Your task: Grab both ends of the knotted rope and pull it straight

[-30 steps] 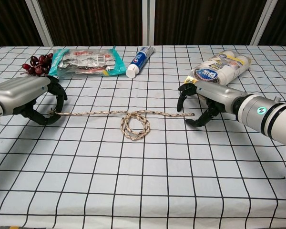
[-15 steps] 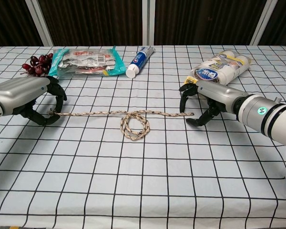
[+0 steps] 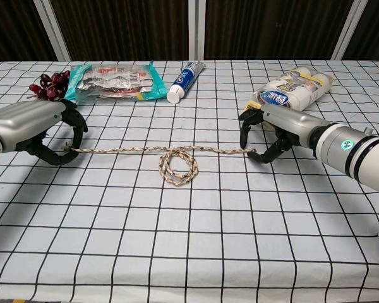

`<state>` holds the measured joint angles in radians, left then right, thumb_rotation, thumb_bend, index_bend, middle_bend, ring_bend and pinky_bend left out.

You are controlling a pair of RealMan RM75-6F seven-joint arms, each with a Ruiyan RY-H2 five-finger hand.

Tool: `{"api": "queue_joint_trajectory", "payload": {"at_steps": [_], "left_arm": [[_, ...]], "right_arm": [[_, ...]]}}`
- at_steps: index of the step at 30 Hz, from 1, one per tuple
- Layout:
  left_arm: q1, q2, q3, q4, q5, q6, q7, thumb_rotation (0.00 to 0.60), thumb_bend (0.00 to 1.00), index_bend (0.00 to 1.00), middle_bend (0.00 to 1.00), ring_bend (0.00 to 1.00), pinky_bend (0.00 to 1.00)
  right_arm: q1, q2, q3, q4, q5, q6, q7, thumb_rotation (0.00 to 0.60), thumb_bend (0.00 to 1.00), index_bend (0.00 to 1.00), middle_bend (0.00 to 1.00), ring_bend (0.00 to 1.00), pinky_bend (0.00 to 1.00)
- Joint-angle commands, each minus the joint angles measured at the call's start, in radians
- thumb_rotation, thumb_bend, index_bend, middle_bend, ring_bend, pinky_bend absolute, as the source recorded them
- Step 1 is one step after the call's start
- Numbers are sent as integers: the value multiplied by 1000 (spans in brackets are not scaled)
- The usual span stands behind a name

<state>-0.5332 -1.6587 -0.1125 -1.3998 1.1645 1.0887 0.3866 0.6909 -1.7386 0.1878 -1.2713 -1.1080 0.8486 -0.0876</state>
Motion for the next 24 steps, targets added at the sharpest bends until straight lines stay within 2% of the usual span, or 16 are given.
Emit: {"api": "queue_joint_trajectory", "payload": {"at_steps": [1, 12, 24], "left_arm": [[0, 0, 0, 0, -1, 0, 1, 600, 362, 664, 264, 42, 142], [2, 1, 2, 2, -2, -2, 1, 600, 362, 665, 264, 42, 142], [4, 1, 3, 3, -4, -2, 1, 600, 362, 666, 264, 42, 141]], "right_arm": [[1, -2, 0, 2, 0, -1, -2, 600, 346, 489, 97, 0, 0], [5, -9, 6, 11, 16, -9, -12, 600, 348, 492, 103, 0, 0], [2, -15, 5, 16, 18, -7, -9, 600, 353, 546, 116, 0, 0]]}}
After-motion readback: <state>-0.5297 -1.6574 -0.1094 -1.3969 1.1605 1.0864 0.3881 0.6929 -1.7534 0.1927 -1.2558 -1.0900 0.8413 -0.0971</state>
